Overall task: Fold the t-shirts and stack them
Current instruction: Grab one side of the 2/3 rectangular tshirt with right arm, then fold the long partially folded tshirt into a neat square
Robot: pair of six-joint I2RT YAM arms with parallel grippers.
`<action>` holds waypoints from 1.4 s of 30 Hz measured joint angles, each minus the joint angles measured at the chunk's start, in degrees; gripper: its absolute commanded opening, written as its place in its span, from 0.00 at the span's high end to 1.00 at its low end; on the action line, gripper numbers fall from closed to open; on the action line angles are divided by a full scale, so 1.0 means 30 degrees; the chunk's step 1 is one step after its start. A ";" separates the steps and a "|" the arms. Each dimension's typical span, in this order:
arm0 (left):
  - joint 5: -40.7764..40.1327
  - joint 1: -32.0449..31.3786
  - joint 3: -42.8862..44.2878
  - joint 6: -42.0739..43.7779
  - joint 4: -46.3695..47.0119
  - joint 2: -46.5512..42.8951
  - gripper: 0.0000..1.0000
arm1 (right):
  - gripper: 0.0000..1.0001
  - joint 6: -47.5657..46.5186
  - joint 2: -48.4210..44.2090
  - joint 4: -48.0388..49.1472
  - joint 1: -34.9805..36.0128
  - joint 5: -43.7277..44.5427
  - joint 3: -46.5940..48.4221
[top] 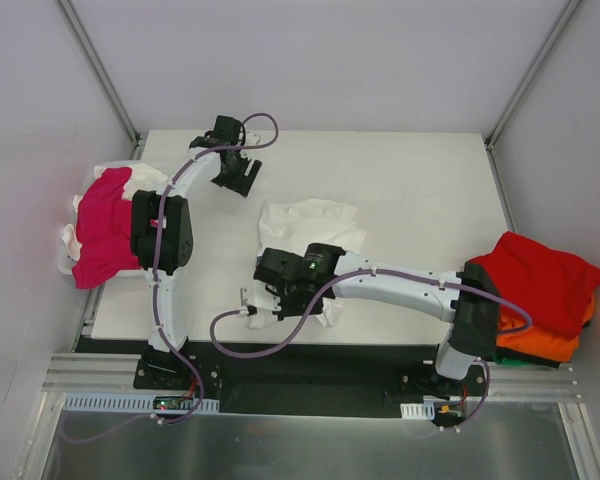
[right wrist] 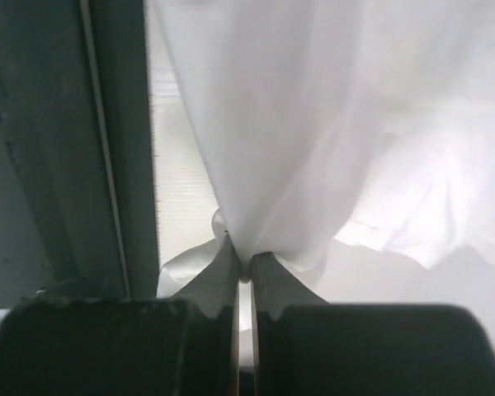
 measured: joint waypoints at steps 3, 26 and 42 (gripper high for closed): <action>0.0000 0.0000 -0.0321 0.0000 0.0087 0.0000 0.25 | 0.99 -0.0029 -0.0182 -0.0015 -0.0299 0.1260 0.0867; 0.0000 0.0000 -0.0874 -0.0007 0.0517 0.0000 0.26 | 0.99 -0.1945 0.3206 0.0175 -0.8517 0.1887 0.6798; 0.0000 0.0000 -0.1494 0.0000 0.0532 -0.0051 0.26 | 0.99 -0.3417 0.9326 0.0670 -1.1883 0.0350 1.0870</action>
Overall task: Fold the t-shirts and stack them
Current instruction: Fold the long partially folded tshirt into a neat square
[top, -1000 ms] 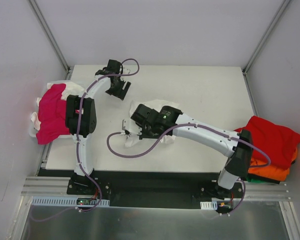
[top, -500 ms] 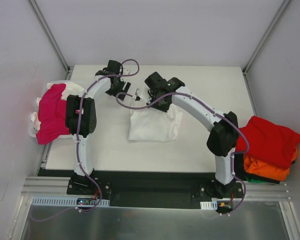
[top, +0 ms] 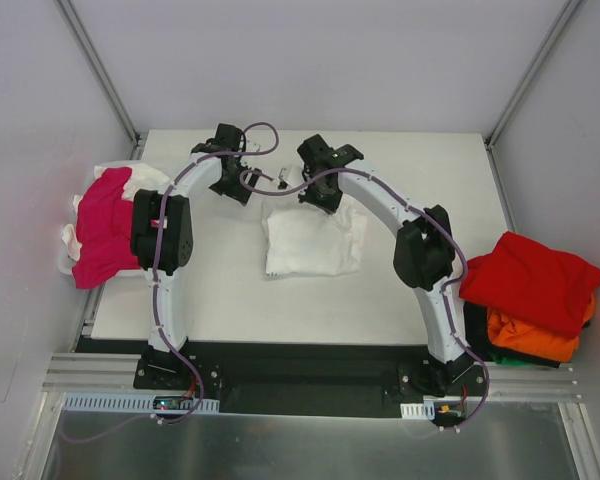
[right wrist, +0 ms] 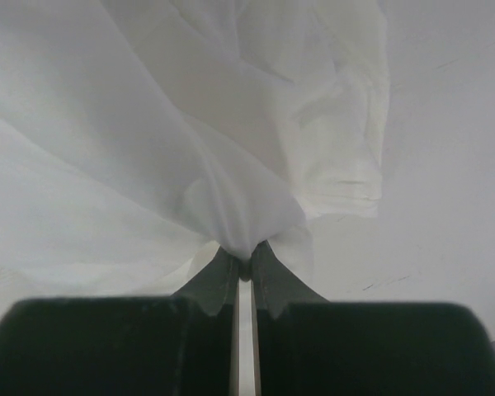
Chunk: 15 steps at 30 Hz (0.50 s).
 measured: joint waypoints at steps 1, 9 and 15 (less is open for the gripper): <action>0.0000 0.0000 0.0000 0.0000 0.0000 -0.0015 0.26 | 0.99 -0.0051 0.0058 0.0044 -0.0051 -0.0044 0.0051; 0.0000 0.0000 -0.0386 0.0015 0.0168 -0.0204 0.26 | 0.99 -0.0364 0.0131 0.0393 -0.0583 -0.0007 0.0401; -0.0007 0.0000 -0.0532 0.0117 0.0284 -0.0226 0.26 | 0.99 -0.0554 0.0124 0.0495 -0.0780 0.0321 0.0452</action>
